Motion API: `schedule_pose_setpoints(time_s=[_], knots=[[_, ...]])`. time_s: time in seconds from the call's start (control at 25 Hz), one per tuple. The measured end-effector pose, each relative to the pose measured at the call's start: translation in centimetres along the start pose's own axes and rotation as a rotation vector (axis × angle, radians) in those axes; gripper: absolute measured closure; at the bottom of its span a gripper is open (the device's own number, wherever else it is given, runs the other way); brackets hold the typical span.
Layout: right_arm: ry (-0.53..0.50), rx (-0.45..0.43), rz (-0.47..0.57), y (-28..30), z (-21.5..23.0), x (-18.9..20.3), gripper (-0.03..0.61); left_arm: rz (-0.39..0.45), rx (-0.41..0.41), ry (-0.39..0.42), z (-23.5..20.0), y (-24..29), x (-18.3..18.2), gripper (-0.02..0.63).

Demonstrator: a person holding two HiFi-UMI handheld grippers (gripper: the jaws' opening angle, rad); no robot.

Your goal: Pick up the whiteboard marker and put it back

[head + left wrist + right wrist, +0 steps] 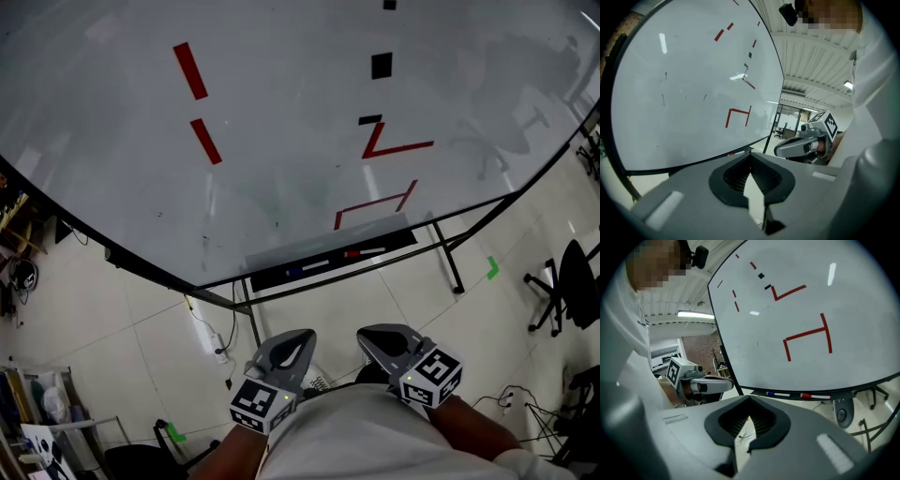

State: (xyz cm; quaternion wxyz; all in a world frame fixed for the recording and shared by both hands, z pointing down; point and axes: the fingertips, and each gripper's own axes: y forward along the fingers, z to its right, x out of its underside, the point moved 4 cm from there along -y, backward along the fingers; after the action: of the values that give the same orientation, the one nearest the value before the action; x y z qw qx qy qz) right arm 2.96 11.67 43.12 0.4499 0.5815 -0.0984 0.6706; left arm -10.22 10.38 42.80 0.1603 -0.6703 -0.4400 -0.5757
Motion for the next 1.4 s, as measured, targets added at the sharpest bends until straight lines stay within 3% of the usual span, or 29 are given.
schedule_pose_setpoints(time_s=[0.16, 0.36, 0.88, 1.16, 1.4], knots=[[0.007, 0.029, 0.0, 0.3, 1.1, -0.9, 0.577, -0.001, 0.01, -0.05, -1.1, 0.4, 0.0, 0.597], [-0.008, 0.021, 0.006, 1.7, 3.4, -2.2, 0.577, 0.007, -0.009, -0.052, -2.7, 2.0, -0.8, 0.597], [-0.065, -0.182, -0.053, 3.0, 12.7, -5.6, 0.577, 0.034, -0.235, -0.054, -3.5, 9.2, -4.3, 0.597], [-0.188, -0.253, -0.094, 2.3, 15.6, -5.0, 0.577, 0.007, -0.364, 0.041, -2.9, 11.9, -4.5, 0.597], [-0.186, -0.229, -0.097, 2.9, 16.2, -4.8, 0.577, -0.046, -0.343, 0.044, -3.1, 12.2, -3.8, 0.597]])
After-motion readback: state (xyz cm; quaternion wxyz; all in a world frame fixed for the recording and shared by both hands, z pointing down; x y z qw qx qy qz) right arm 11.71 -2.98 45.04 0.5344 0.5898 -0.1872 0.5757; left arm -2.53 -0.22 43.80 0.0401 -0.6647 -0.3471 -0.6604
